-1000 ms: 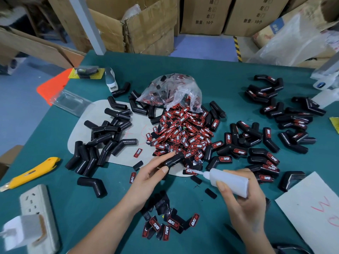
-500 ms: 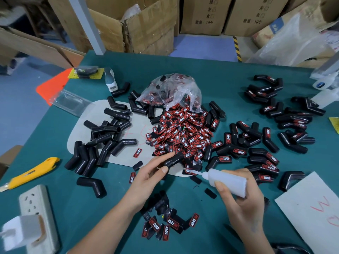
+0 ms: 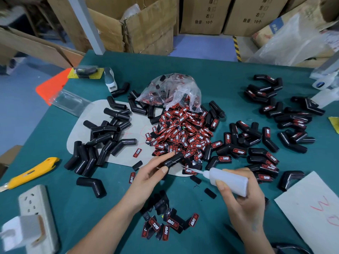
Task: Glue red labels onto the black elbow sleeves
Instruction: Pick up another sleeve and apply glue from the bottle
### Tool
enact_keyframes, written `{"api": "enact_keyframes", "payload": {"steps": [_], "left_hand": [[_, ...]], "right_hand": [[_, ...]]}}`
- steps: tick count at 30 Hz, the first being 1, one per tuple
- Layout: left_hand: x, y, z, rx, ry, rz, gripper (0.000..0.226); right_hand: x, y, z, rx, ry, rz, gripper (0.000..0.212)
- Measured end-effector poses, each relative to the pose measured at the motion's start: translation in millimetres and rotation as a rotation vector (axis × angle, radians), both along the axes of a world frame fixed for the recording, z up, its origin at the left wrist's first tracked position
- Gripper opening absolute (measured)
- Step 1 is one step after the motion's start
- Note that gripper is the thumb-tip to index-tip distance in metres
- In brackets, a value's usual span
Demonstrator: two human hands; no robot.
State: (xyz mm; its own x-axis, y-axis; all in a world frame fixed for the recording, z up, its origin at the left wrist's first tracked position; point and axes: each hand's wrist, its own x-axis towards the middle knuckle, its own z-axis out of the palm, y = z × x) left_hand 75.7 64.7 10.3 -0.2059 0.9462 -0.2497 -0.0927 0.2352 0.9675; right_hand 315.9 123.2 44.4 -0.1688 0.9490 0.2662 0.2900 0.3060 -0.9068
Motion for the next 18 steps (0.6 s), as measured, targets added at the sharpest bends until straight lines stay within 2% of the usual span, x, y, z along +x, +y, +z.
{"api": "enact_keyframes", "payload": {"steps": [18], "left_hand": [[-0.6,-0.3,-0.6,0.011,0.004,-0.009,0.039]], "right_hand": [[1.3,0.1,-2.8,0.011,-0.011,-0.002,0.028]]}}
